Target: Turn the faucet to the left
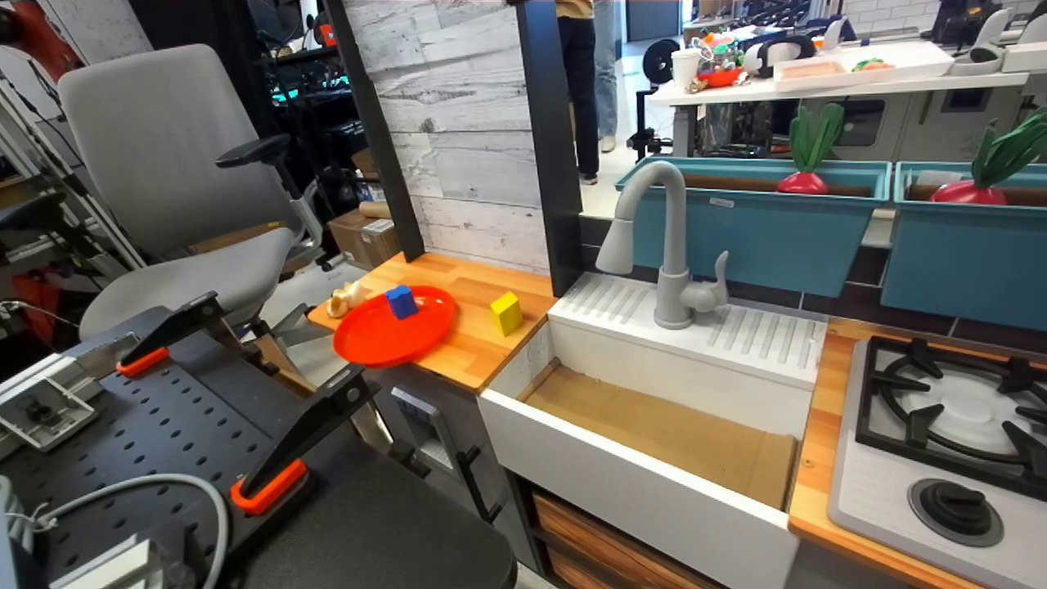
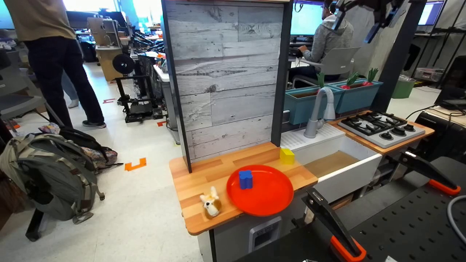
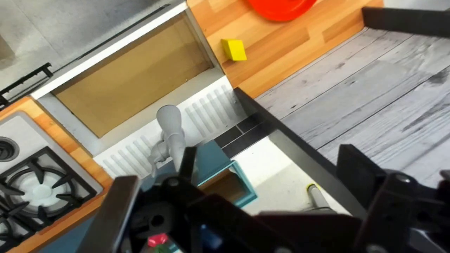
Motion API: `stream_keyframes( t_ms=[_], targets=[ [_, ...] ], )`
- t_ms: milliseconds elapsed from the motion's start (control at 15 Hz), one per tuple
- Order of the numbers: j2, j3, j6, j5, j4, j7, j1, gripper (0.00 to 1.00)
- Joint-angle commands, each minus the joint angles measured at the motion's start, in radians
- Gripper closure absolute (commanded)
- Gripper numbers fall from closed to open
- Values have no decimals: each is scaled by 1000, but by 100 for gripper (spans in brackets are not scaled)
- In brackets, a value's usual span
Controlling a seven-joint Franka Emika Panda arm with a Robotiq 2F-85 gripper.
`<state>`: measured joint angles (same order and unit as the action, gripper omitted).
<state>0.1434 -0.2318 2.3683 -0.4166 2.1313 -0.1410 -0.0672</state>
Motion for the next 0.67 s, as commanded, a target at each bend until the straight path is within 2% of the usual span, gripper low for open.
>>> stream_keyframes(
  t_ms=[0, 600],
  targets=[
    [174, 42, 32, 6, -144, 63, -66, 0],
    [430, 87, -20, 47, -336, 120, -154, 0]
  ],
)
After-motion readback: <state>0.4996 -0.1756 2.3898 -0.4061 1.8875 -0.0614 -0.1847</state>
